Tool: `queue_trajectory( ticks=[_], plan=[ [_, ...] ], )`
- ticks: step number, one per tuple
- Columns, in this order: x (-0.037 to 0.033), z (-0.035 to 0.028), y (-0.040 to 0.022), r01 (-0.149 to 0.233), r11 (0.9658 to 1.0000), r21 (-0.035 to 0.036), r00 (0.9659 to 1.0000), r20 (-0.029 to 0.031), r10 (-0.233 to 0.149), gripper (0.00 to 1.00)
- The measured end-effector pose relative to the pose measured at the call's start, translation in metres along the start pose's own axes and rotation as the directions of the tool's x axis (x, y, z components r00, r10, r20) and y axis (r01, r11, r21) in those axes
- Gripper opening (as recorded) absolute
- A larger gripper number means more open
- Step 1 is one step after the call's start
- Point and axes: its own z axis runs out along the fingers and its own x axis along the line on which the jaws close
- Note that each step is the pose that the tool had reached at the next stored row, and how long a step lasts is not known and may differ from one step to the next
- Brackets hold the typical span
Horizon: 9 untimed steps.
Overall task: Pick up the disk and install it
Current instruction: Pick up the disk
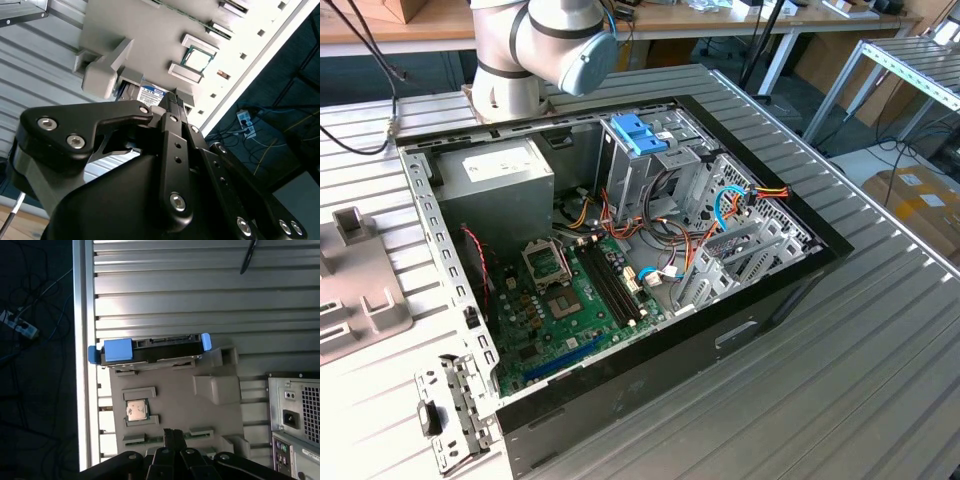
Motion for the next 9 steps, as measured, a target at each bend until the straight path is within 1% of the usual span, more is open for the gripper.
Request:
queue_trajectory(
  ticks=[1, 2, 5, 9],
  plan=[
    [-0.0021, 0.0001, 0.0012, 0.001, 1.0000, -0.0001, 1.0000, -0.0002, -0.001, 0.11],
    [-0.0051, 0.0002, 0.0036, 0.002, 1.0000, 0.0000, 1.0000, -0.0005, -0.002, 0.11],
    [-0.0083, 0.0005, 0.0063, 0.004, 1.0000, -0.0001, 1.0000, -0.0006, -0.004, 0.11],
    [-0.0086, 0.0005, 0.0068, 0.005, 1.0000, -0.0001, 1.0000, -0.0007, -0.005, 0.11]
  ],
)
